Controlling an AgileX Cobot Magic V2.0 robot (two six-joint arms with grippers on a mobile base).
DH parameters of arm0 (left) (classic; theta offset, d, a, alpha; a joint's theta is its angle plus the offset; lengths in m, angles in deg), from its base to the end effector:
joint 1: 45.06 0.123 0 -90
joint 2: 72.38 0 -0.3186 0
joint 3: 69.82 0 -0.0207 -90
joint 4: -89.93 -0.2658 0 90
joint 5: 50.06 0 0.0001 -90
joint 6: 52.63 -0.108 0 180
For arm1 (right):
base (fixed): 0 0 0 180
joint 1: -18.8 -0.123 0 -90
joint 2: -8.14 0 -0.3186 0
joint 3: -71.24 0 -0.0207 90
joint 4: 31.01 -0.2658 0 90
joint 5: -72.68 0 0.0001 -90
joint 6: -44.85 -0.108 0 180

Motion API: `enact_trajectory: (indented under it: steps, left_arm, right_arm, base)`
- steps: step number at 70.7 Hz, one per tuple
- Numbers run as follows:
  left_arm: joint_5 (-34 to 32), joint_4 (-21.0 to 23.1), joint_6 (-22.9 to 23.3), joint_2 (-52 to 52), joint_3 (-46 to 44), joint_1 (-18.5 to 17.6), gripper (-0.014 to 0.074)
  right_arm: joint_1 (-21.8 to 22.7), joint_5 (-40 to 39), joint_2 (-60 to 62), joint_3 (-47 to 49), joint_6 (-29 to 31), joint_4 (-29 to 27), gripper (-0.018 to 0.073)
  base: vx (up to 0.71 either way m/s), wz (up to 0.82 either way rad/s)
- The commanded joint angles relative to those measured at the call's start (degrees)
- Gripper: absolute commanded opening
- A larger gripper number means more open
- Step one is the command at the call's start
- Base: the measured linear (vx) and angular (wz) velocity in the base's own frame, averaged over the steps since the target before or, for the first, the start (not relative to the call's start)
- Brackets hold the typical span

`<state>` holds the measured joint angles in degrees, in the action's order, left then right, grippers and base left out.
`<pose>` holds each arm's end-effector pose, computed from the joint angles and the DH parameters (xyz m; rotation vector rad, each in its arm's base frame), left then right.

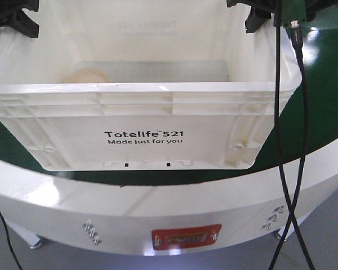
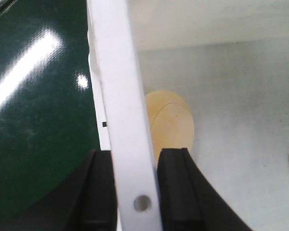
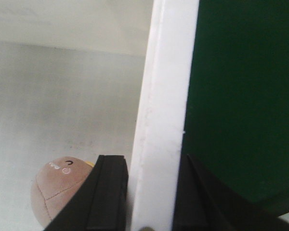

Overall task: Place moving items into box and shelve
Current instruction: 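Hold the crate with both grippers while the base drives away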

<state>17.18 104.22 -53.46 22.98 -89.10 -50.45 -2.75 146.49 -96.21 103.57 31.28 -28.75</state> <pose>0.3426 -0.0570 0.4406 0.1098 2.4891 -0.3606 0.3605 0.1380 0.4441 -0.1769 2.5486 0.1866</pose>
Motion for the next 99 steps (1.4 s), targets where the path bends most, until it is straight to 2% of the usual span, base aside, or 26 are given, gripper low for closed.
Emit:
enact_trajectory:
  steps: [1, 99]
  left_arm:
    - [-6.9, 16.3, -0.2, -3.2, -2.5, -2.2, 0.0000]
    - [-6.6, 16.4, -0.2, -3.2, -2.5, -2.2, 0.0000]
  right_arm:
    - [-1.9, -1.8, 3.4, 2.6, 0.1, -13.2, -0.0004]
    - [-1.9, -1.6, 3.4, 2.6, 0.1, -13.2, -0.0004]
  base:
    - [-0.21, 0.20]
    - [-0.16, 0.50]
